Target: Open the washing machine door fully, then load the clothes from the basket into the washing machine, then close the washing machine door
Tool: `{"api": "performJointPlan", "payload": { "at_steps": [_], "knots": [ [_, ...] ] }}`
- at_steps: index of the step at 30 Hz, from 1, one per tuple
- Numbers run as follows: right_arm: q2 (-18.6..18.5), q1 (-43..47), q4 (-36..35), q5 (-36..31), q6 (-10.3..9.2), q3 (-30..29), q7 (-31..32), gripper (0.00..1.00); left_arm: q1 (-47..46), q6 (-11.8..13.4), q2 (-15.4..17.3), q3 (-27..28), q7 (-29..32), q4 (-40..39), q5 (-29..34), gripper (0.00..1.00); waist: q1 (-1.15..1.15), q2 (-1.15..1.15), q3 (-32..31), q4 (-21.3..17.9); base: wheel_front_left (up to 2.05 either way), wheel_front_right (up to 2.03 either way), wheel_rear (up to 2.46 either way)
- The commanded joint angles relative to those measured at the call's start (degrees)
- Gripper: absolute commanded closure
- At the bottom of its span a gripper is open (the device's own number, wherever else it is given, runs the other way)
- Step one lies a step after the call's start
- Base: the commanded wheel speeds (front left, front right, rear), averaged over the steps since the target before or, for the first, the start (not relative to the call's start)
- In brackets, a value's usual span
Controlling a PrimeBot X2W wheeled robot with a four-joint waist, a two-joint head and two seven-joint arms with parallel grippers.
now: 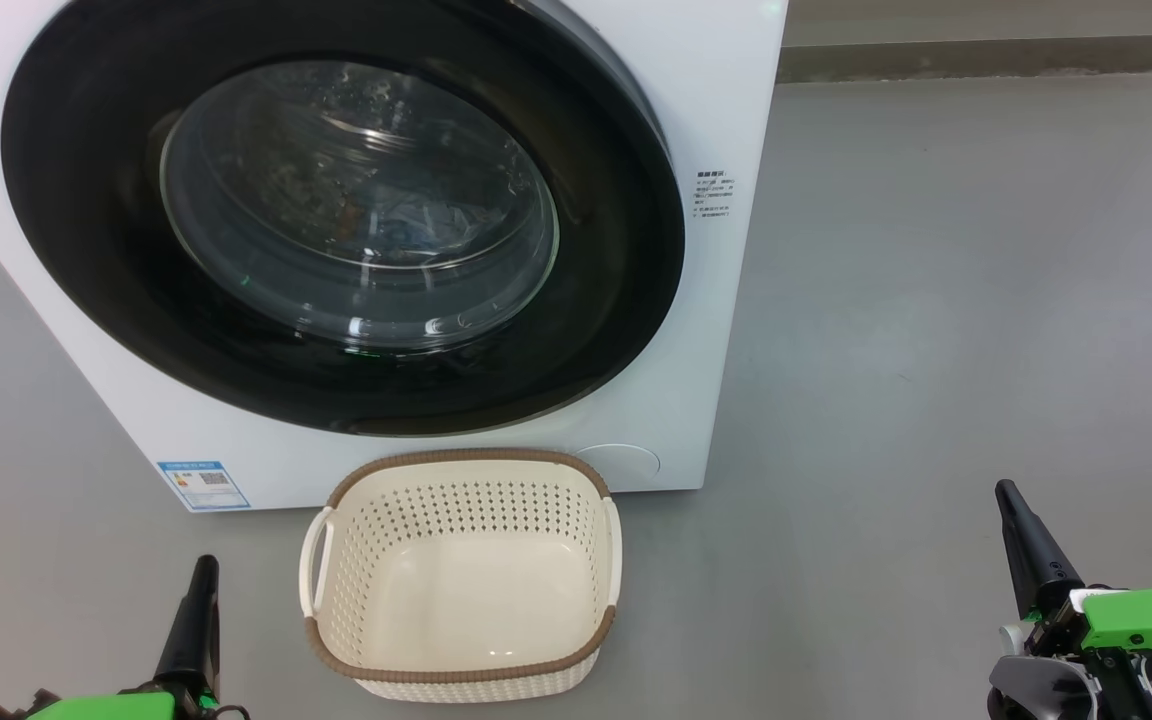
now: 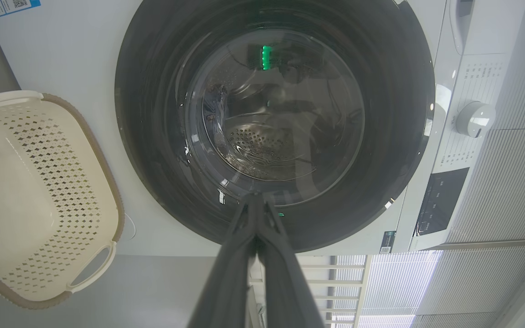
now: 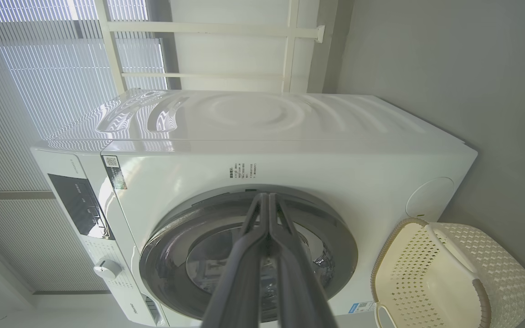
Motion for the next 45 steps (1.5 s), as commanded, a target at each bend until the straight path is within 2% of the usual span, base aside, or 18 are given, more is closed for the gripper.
{"api": "performJointPlan", "payload": {
  "at_steps": [1,45],
  "knots": [
    [-0.55,-2.67,-1.75,0.17,0.1,1.02,0.3,1.0,-2.56,-0.05,0.49,1.93,0.36,-1.76,-0.39,1.0,0.0,0.0,0.0,0.0,0.0,0.0,0.0],
    [-0.55,-2.67,-1.75,0.17,0.1,1.02,0.3,1.0,-2.56,-0.05,0.49,1.93,0.36,-1.76,-0.39,1.0,0.0,0.0,0.0,0.0,0.0,0.0,0.0]
  ]
}}
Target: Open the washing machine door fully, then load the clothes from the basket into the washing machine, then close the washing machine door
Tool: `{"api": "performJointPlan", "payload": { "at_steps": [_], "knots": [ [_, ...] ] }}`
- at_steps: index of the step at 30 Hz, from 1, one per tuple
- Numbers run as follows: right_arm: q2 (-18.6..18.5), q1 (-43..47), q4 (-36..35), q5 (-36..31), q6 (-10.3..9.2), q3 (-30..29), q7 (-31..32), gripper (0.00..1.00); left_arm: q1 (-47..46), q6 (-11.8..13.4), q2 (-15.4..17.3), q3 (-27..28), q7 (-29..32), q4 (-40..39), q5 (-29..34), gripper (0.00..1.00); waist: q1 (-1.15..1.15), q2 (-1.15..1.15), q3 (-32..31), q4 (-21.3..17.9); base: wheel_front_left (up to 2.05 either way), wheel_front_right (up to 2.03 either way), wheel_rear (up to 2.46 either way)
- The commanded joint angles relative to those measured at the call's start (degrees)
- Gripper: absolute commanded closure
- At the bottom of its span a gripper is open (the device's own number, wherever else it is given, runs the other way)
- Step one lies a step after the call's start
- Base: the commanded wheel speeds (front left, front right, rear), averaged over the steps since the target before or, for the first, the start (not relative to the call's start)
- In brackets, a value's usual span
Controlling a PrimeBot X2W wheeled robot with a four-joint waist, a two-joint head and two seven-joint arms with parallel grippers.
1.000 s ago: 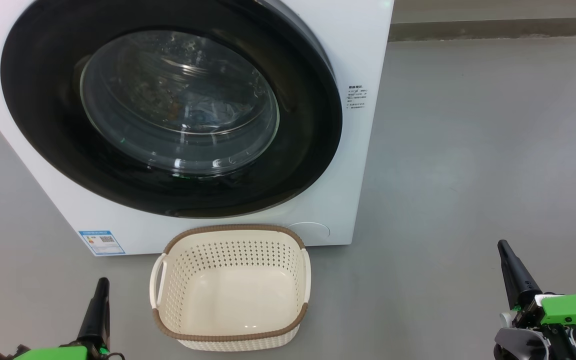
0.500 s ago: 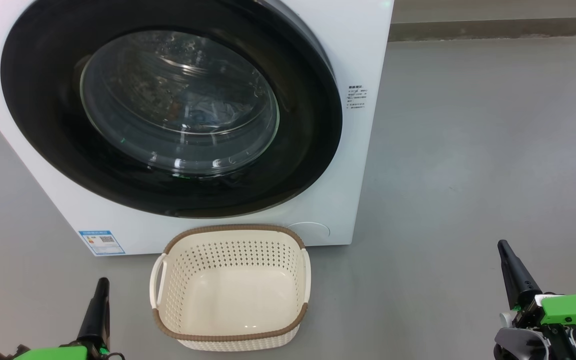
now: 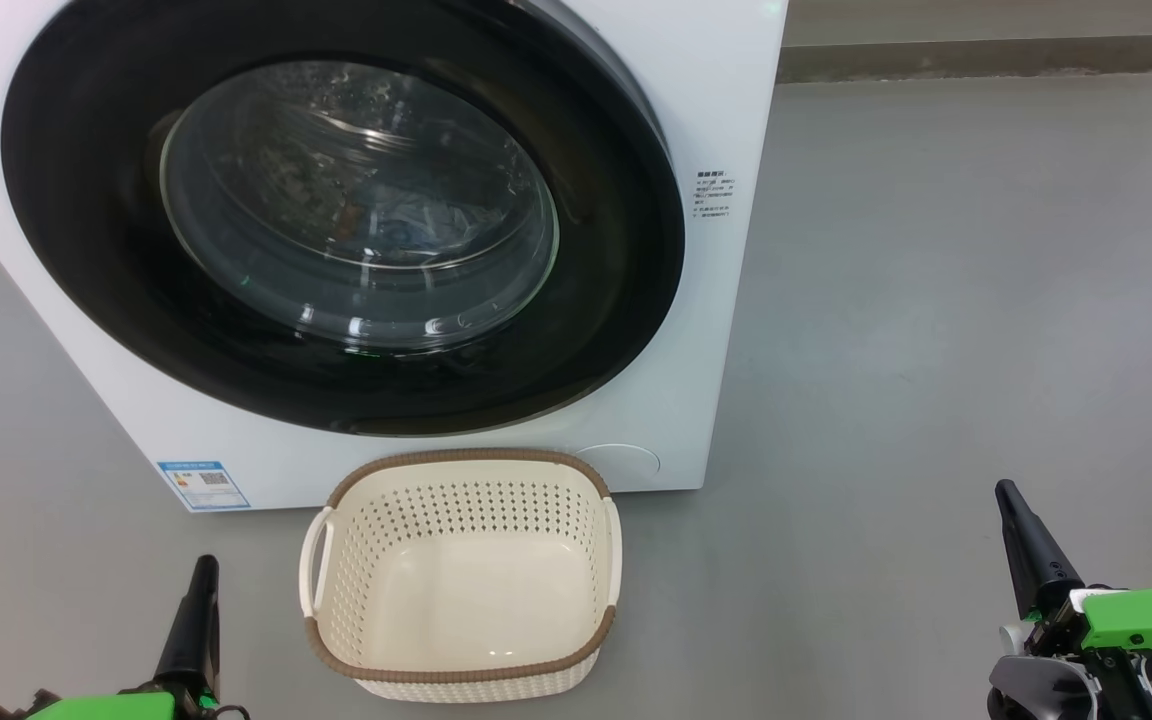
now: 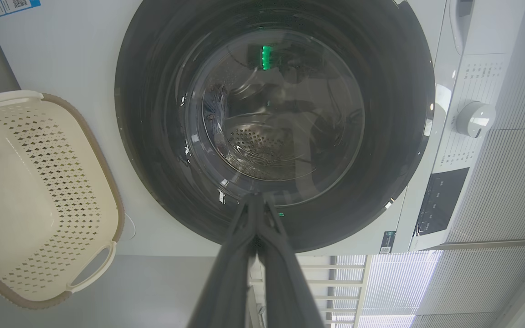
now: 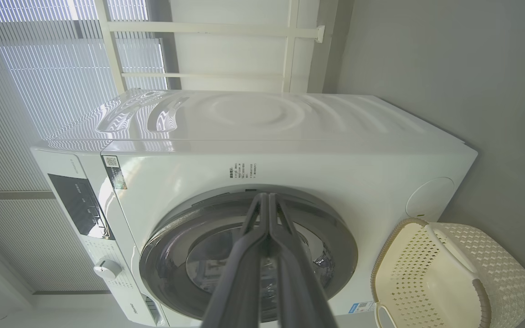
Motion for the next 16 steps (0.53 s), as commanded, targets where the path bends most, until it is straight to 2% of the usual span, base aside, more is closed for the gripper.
{"api": "performJointPlan", "payload": {
  "at_steps": [1,16],
  "knots": [
    [-0.55,-2.67,-1.75,0.17,0.1,1.02,0.3,1.0,-2.55,-0.05,0.49,1.93,0.36,-1.76,-0.39,1.0,0.0,0.0,0.0,0.0,0.0,0.0,0.0],
    [-0.55,-2.67,-1.75,0.17,0.1,1.02,0.3,1.0,-2.55,-0.05,0.49,1.93,0.36,-1.76,-0.39,1.0,0.0,0.0,0.0,0.0,0.0,0.0,0.0]
  ]
}}
